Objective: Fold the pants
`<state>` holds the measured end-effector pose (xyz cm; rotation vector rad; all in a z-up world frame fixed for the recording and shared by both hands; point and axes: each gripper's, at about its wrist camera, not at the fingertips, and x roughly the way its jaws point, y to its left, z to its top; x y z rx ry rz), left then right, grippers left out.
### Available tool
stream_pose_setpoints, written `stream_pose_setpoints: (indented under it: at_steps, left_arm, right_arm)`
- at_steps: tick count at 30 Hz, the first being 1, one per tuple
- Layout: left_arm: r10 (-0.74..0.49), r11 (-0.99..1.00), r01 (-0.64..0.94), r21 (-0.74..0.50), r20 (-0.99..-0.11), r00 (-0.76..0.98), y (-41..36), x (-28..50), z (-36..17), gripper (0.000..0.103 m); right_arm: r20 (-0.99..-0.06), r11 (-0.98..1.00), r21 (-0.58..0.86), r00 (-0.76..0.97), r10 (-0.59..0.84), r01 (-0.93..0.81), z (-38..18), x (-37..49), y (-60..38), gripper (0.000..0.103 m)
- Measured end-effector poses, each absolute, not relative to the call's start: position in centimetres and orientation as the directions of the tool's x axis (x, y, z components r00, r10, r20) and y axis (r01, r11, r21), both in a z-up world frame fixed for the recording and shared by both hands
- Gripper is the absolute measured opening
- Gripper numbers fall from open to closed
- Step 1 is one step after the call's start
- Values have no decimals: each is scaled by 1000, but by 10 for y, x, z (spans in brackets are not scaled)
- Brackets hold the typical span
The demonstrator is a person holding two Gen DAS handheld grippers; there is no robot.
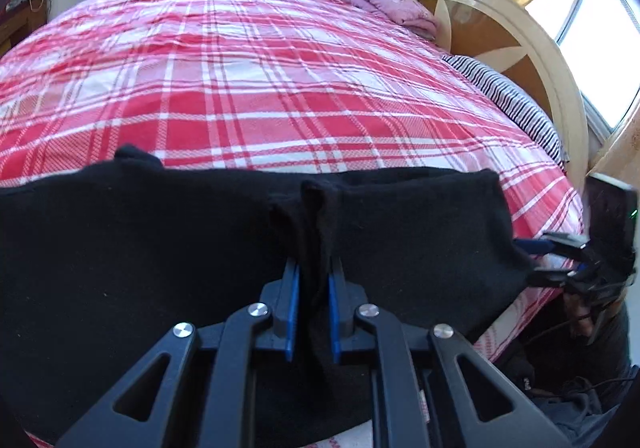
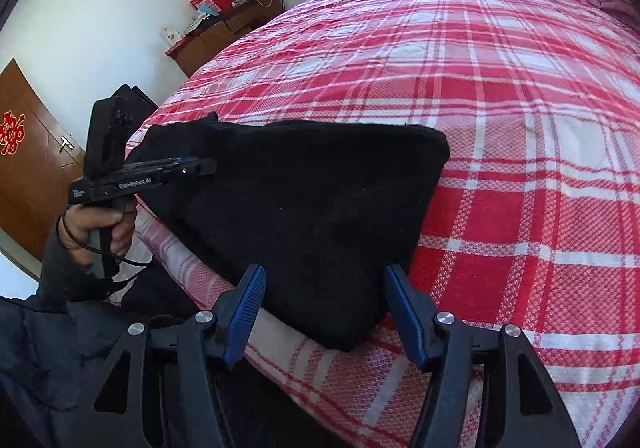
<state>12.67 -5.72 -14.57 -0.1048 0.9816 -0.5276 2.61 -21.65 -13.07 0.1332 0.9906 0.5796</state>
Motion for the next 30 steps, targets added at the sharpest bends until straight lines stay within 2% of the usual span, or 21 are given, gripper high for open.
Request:
stream_pose_setpoints:
  at_steps: [4,6,7,12,15,16,18,19,21,24,26,28,30]
  left_arm:
    - [-479,867,371,-332,-761,437,-51,128,-146,16]
    - [-484,865,369,-340,-760,435,-49,128,-146,16]
    - [-484,865,369,-340,-760,434,-49,128,-145,17]
    - [-479,867,368,-335,-762,436,-48,126,-142,16]
    - [-475,869,368,-331,-764,436,-48,126,-143,17]
    - [-475,870,364,-333,-765,435,-47,126,-143,17]
    - [-472,872,361,-331,-765,438,-46,126,-143,18]
    - [-472,872,360,-332,-764,439,-45,126,-143,20]
    - [-465,876,357,-325,-766,444,-44,126,-143,22]
    - [-453,881,357,-309,-769,452,-45,126,-143,25]
    - [-437,888,356,-291,-774,458,-45,126,-143,30]
    - [-390,907,351,-234,-784,484,-46,125,-142,45]
    - [-353,917,353,-185,-788,504,-48,124,-141,49]
  right_arm:
    - [-703,777,406,380,602,-480,-123,16,-212,63]
    - [-774,811,317,359,521,-492,-139,17,-201,63]
    - [-779,811,308,357,515,-498,-140,16,-201,63]
    - [-706,778,377,388,593,-503,-109,22,-204,63]
    - [-662,746,438,382,645,-501,-108,44,-192,63]
    - [-662,735,462,359,658,-496,-114,51,-185,63]
    - [-745,797,420,337,576,-434,-138,66,-177,63]
    - [-751,800,424,330,573,-424,-144,70,-177,63]
    - [-704,769,496,331,628,-404,-143,72,-188,63]
    - [-708,799,454,384,593,-395,-132,65,-195,63]
    - [-704,814,430,419,574,-391,-128,60,-197,63]
    - [-679,814,436,453,578,-385,-121,62,-199,63]
    - [-646,812,428,494,582,-396,-109,65,-197,63]
